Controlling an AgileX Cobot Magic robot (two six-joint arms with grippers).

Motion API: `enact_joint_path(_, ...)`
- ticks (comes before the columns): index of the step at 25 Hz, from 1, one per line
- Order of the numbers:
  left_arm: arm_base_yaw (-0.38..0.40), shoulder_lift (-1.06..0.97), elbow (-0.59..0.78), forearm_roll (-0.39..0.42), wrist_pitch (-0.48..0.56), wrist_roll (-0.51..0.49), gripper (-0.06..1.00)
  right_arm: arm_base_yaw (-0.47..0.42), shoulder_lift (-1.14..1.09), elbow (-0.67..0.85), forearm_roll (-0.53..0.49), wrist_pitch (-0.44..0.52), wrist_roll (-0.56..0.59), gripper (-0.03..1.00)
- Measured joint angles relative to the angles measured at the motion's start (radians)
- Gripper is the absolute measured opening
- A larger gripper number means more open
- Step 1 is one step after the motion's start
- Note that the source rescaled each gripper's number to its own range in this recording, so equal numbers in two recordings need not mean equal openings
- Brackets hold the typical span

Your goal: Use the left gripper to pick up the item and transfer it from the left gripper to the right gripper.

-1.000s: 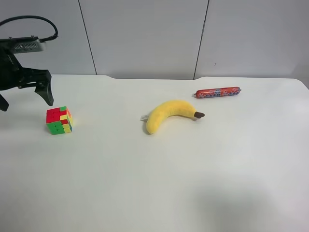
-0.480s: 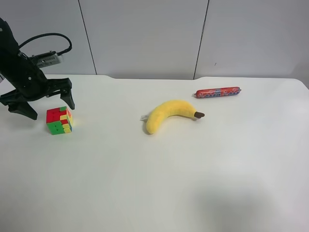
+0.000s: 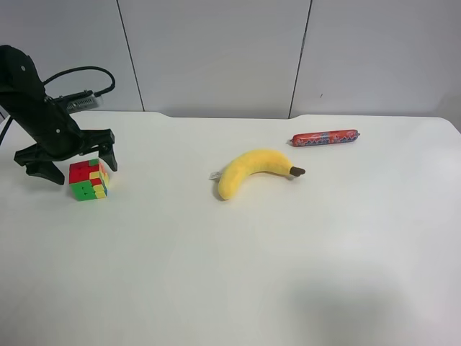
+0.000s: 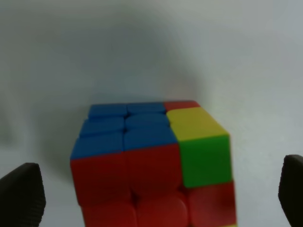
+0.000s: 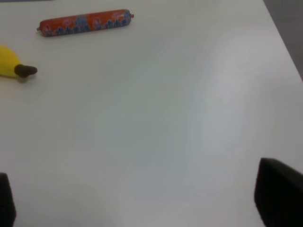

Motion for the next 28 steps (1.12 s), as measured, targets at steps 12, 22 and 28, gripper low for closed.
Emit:
enact_joint_path(12,0.0,0.039,-0.001,0.015,0.008,0.023,0.38,0.0,0.0,0.0,0.0,0.0,-0.001,1.0)
enact_joint_path(22,0.0,-0.001,-0.001,0.009,0.096,0.024,0.0,0.0,0.0,0.0,0.0,0.0,-0.001,1.0)
enact_joint_path(28,0.0,-0.146,-0.001,-0.017,0.155,0.054,0.0,0.0,0.0,0.0,-0.001,0.0,-0.001,1.0)
